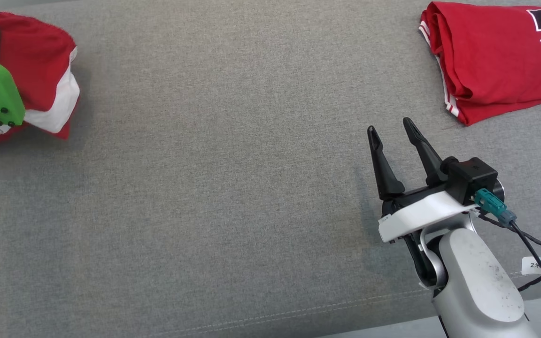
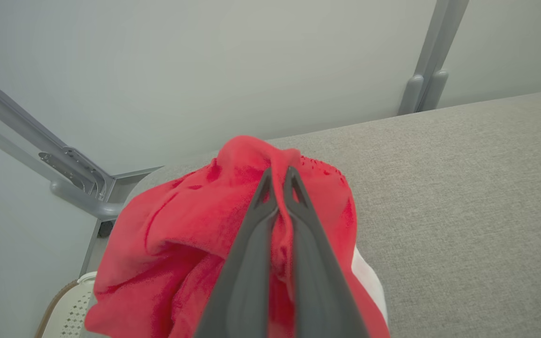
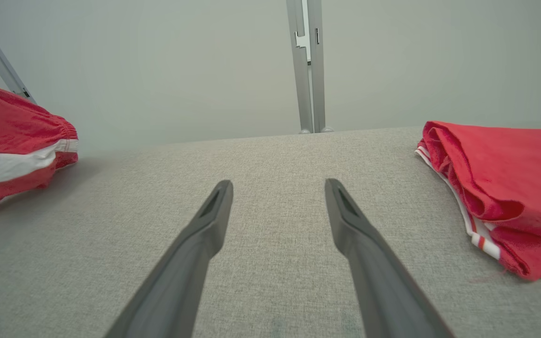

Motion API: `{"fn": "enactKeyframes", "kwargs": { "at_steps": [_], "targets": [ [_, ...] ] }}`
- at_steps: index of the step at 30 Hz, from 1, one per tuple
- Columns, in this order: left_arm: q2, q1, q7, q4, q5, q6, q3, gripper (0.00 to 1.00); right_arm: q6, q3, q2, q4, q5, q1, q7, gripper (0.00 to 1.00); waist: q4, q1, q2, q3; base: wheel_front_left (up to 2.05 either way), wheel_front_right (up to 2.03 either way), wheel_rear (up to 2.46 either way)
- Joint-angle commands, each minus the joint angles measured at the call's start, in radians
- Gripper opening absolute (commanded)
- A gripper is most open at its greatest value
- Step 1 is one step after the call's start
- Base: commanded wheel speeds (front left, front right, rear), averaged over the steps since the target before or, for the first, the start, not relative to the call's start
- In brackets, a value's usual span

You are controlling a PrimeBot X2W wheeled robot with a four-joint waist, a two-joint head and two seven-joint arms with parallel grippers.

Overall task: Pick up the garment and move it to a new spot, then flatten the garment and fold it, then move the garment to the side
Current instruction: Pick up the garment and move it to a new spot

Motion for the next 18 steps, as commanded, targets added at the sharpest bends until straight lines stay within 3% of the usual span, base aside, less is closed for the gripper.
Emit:
{"fn": "enactKeyframes", "kwargs": {
  "at_steps": [1, 8, 18],
  "targets": [
    [0.006, -0.010, -0.010, -0.016, -0.009, -0.001, -0.012, 0.00, -0.001, -0.003, -0.003, 0.002, 0.007, 0.010, -0.006, 1.00, -0.011, 0.0000, -0.0001, -0.010, 0.00, 0.00, 0.00],
    [0.018, 0.025, -0.055, -0.189, -0.052, -0.002, -0.111, 0.00, -0.001, -0.022, -0.003, 0.012, 0.023, 0.026, -0.011, 1.00, -0.033, 0.0000, -0.0001, -0.038, 0.00, 0.00, 0.00],
    [-0.029, 0.118, -0.038, -0.443, -0.060, 0.019, -0.183, 0.00, -0.001, -0.033, -0.003, 0.007, 0.045, 0.039, -0.011, 1.00, -0.056, 0.0000, -0.0001, -0.068, 0.00, 0.00, 0.00]
  ]
}}
